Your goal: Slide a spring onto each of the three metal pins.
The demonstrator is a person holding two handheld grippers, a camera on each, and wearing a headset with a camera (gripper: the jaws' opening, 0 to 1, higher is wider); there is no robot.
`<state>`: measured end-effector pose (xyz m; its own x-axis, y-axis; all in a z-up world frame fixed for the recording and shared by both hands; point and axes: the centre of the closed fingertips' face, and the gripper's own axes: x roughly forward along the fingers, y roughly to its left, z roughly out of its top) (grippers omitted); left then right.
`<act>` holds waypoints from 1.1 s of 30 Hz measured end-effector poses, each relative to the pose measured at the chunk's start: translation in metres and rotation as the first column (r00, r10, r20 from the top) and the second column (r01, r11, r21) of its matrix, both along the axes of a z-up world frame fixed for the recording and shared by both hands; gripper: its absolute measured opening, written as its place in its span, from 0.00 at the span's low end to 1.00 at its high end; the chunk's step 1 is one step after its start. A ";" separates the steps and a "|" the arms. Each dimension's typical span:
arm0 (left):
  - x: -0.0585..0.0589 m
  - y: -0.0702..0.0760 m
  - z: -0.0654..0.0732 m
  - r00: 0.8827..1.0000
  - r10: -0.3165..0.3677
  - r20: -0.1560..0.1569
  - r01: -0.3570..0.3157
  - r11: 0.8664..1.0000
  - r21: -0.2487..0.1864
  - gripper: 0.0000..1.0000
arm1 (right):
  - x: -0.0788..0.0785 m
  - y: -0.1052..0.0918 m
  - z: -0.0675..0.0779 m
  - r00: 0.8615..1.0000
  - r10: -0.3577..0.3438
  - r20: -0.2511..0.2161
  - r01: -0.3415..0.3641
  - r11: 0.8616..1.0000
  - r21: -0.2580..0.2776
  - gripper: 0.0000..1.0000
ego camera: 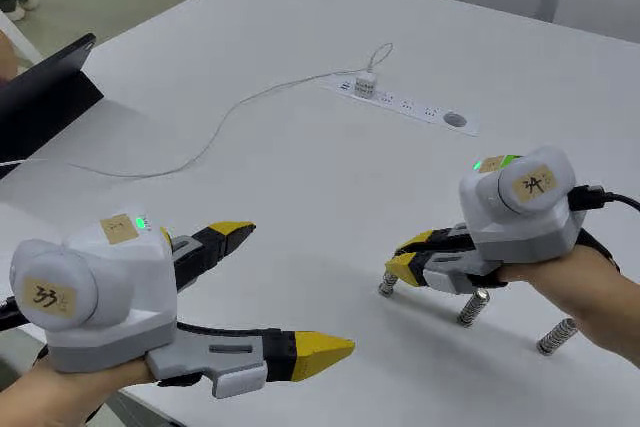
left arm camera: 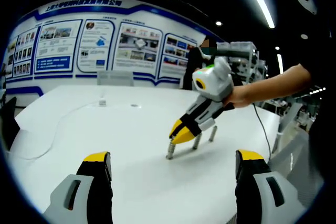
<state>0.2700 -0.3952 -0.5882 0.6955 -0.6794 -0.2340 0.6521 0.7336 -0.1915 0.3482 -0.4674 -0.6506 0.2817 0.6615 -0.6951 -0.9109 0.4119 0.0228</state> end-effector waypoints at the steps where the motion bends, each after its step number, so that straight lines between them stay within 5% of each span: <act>1: 0.000 0.000 0.000 1.000 0.001 0.000 -0.001 1.000 0.001 1.00 | 0.000 0.000 -0.002 1.000 0.003 0.002 -0.003 1.000 -0.008 0.11; 18: 0.000 0.002 -0.004 1.000 0.004 -0.016 -0.004 1.000 0.014 1.00 | -0.004 0.002 -0.016 1.000 0.012 -0.009 -0.012 1.000 -0.027 0.11; 33: -0.003 0.001 -0.007 1.000 -0.001 -0.022 0.002 0.999 0.039 1.00 | -0.004 -0.001 -0.005 1.000 -0.011 0.004 0.011 1.000 0.011 0.18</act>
<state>0.2674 -0.3940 -0.5952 0.6886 -0.6707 -0.2757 0.6492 0.7396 -0.1775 0.3438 -0.4685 -0.6554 0.2917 0.6659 -0.6867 -0.9065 0.4215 0.0237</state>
